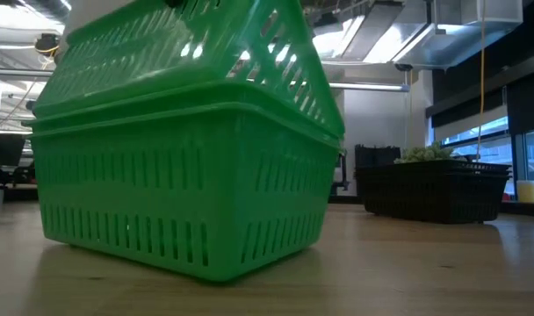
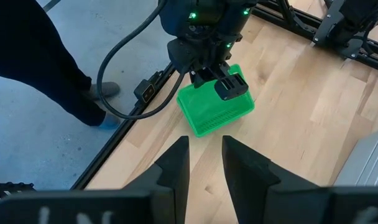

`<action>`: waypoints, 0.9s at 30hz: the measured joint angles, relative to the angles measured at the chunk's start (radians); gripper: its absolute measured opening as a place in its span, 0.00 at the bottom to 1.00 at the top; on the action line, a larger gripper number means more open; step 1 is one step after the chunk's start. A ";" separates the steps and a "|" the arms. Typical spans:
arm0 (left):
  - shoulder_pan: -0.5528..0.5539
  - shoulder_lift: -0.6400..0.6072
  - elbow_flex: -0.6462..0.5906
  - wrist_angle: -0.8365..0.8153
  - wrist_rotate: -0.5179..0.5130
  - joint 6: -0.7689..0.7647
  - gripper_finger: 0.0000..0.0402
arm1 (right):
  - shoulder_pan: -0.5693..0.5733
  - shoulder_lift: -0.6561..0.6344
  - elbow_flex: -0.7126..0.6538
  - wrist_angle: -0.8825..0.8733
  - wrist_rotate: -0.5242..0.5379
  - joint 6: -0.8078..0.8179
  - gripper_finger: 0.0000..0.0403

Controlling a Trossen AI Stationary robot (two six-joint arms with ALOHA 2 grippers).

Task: Stack baskets by color
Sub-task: Stack the top green bin on top of the bottom green bin

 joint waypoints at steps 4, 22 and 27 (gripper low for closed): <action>0.000 0.000 0.000 0.000 -0.003 0.000 0.02 | 0.000 0.000 0.000 0.000 0.000 0.000 0.23; -0.039 0.007 0.084 -0.068 -0.180 0.006 0.00 | 0.000 0.000 0.000 -0.001 0.000 -0.001 0.23; -0.022 0.015 0.083 -0.076 -0.126 0.011 0.00 | 0.000 0.000 0.000 -0.001 0.000 -0.002 0.23</action>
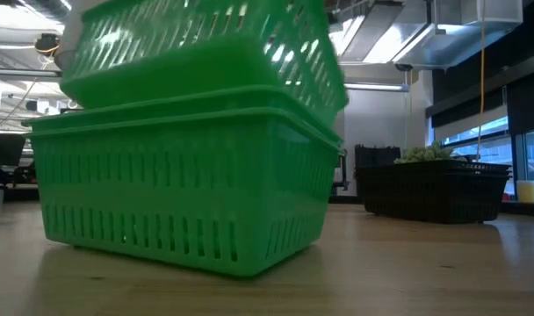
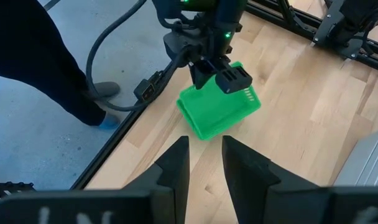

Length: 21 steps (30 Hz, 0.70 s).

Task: Stack baskets by color
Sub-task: Stack the top green bin on top of the bottom green bin

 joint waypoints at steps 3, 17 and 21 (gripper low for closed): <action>0.008 0.000 0.000 0.000 0.027 0.041 0.01 | 0.000 0.000 0.000 0.000 0.000 -0.001 0.23; 0.008 0.000 0.000 0.003 -0.058 0.009 0.16 | 0.000 0.000 0.000 0.000 0.000 0.002 0.23; 0.015 0.000 0.000 0.001 -0.059 -0.018 0.17 | 0.000 0.000 0.000 0.000 0.000 0.002 0.23</action>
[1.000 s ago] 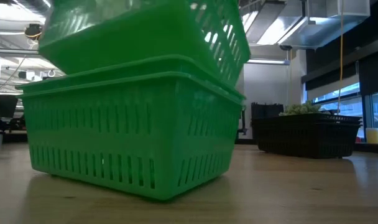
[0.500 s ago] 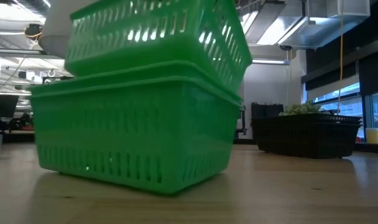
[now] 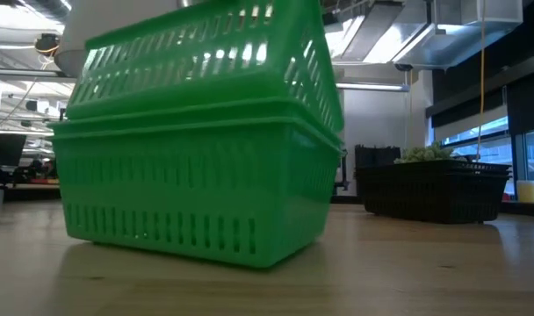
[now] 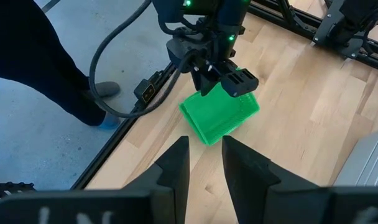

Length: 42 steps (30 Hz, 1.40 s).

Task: Stack baskets by color
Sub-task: Stack the top green bin on top of the bottom green bin, then return to Home Position

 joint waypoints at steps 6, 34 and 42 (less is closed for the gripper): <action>0.016 0.000 0.000 -0.006 0.011 -0.020 0.17 | 0.000 0.000 0.000 0.000 0.000 0.000 0.23; 0.018 -0.090 -0.002 -0.093 -0.071 -0.029 0.00 | 0.005 0.004 -0.007 -0.013 -0.001 0.106 0.23; 0.024 -0.260 -0.002 -0.163 -0.182 -0.075 0.00 | 0.010 0.015 -0.007 -0.052 -0.015 0.129 0.22</action>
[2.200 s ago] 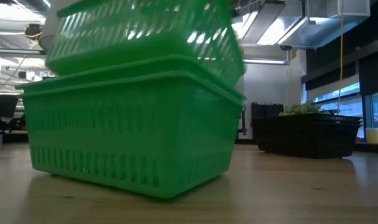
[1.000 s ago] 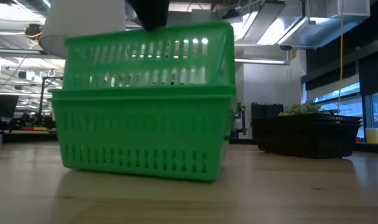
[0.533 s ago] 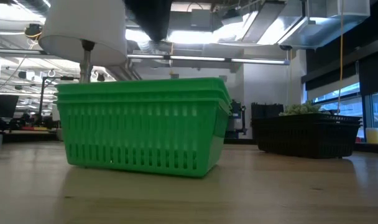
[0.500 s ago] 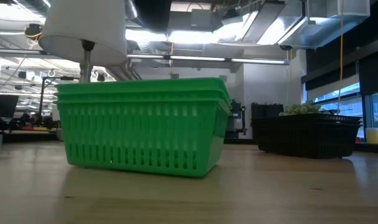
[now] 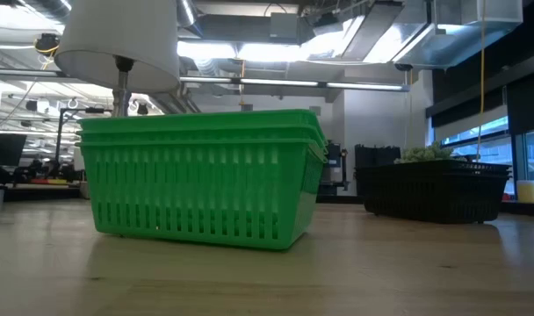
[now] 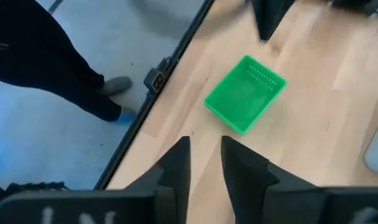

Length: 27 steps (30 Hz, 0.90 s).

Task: Stack baskets by color
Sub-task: Return to Home Position

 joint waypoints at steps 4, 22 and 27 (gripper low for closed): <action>-0.010 -0.083 0.000 -0.020 -0.051 -0.032 0.00 | 0.024 -0.001 0.000 -0.013 0.068 -0.053 0.10; -0.146 -0.324 0.000 -0.209 -0.202 -0.212 0.00 | 0.078 -0.133 -0.004 -0.033 0.168 -0.156 0.00; -0.217 -0.363 0.000 -0.293 -0.288 -0.295 0.00 | 0.078 -0.203 -0.004 -0.033 0.168 -0.154 0.00</action>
